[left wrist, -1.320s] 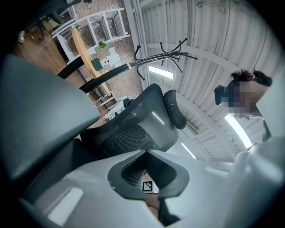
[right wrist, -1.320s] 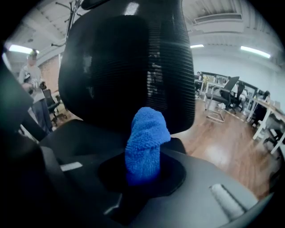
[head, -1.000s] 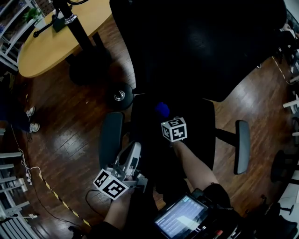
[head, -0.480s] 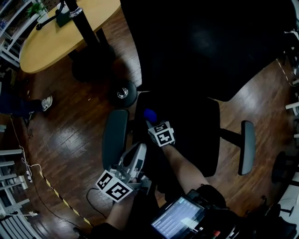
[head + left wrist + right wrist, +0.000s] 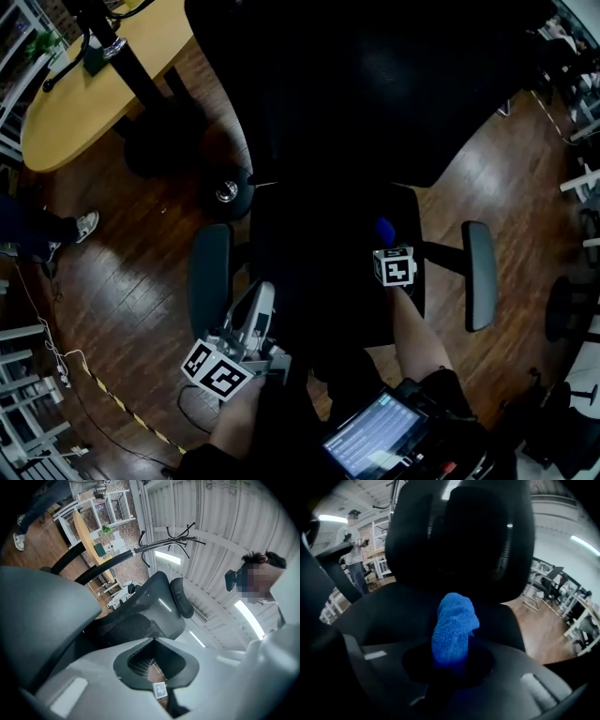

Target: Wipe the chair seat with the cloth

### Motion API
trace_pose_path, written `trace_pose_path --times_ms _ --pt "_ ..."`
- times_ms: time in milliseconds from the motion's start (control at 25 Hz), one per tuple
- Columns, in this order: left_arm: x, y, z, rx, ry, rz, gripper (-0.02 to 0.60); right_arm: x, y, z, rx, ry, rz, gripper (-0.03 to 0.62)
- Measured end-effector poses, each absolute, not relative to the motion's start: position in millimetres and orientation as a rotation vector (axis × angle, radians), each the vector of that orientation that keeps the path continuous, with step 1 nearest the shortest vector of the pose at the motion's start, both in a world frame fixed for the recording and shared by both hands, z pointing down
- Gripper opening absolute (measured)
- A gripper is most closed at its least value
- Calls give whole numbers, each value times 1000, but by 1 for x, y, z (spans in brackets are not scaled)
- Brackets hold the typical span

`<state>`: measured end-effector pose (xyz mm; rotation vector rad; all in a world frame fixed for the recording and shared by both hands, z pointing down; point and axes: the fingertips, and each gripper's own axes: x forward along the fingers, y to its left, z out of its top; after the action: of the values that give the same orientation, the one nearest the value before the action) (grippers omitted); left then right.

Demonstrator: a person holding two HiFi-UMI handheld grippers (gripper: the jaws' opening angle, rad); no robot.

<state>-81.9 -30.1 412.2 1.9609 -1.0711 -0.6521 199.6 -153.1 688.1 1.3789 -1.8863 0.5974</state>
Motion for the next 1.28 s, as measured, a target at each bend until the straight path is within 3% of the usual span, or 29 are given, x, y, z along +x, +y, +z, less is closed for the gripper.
trace_pose_path --times_ms 200,560,720,1040,1160,1280 --pt "-82 -33 412 1954 -1070 -654 -6 286 -135 682 1522 -1764 630 49" --pt "-70 -27 410 1967 -1057 -642 -7 282 -136 672 1565 -1804 660 49" --pt "-76 -30 409 1971 -1070 -657 -7 202 -146 657 1504 -2011 742 49" --pt "-88 -28 405 1995 -1103 -657 -6 -74 -90 651 886 -2384 845 49" --pt "-90 -23 408 1992 -1105 -648 -6 -118 -57 667 732 -2373 788 49" --pt "-92 -18 406 2008 -1103 -642 -6 -119 -50 674 728 -2384 723 49"
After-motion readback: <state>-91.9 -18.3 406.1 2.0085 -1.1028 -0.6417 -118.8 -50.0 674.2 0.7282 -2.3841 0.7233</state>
